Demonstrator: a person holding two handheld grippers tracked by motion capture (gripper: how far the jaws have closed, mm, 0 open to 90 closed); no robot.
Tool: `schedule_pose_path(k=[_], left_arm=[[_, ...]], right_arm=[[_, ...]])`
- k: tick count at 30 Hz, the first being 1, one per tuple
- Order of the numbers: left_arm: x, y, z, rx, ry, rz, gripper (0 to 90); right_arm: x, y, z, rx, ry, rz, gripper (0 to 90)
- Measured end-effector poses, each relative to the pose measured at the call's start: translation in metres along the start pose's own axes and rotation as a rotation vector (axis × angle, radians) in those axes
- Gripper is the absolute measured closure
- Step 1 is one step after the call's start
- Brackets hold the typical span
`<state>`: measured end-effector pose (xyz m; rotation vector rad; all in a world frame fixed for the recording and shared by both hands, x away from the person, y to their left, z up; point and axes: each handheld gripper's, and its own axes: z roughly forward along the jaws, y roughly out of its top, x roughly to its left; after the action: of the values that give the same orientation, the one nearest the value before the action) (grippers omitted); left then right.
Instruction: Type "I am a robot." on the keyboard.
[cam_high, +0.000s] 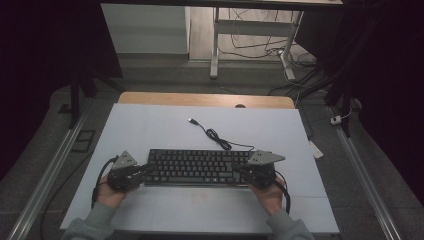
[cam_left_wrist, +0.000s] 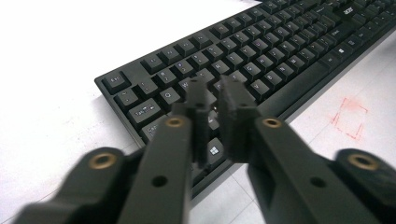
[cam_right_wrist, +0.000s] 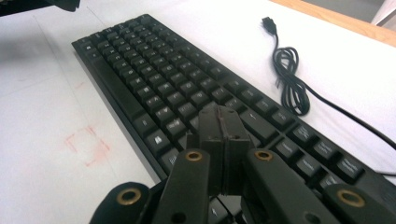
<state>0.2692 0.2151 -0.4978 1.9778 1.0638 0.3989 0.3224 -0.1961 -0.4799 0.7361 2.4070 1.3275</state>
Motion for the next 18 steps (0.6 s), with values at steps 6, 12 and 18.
schedule_pose_path(k=[6, 12, 18], left_arm=[[0.001, 0.000, 0.001, 0.008, 0.004, 0.002, 89.0], [0.002, 0.000, 0.006, 0.026, 0.014, 0.000, 89.1], [0.004, -0.001, 0.011, 0.050, 0.011, -0.004, 89.1]], right_arm=[[0.005, 0.009, 0.014, -0.011, 0.019, -0.008, 89.5], [0.011, 0.020, 0.033, -0.011, 0.045, -0.007, 89.5], [0.015, 0.027, 0.049, -0.004, 0.064, -0.012, 89.4]])
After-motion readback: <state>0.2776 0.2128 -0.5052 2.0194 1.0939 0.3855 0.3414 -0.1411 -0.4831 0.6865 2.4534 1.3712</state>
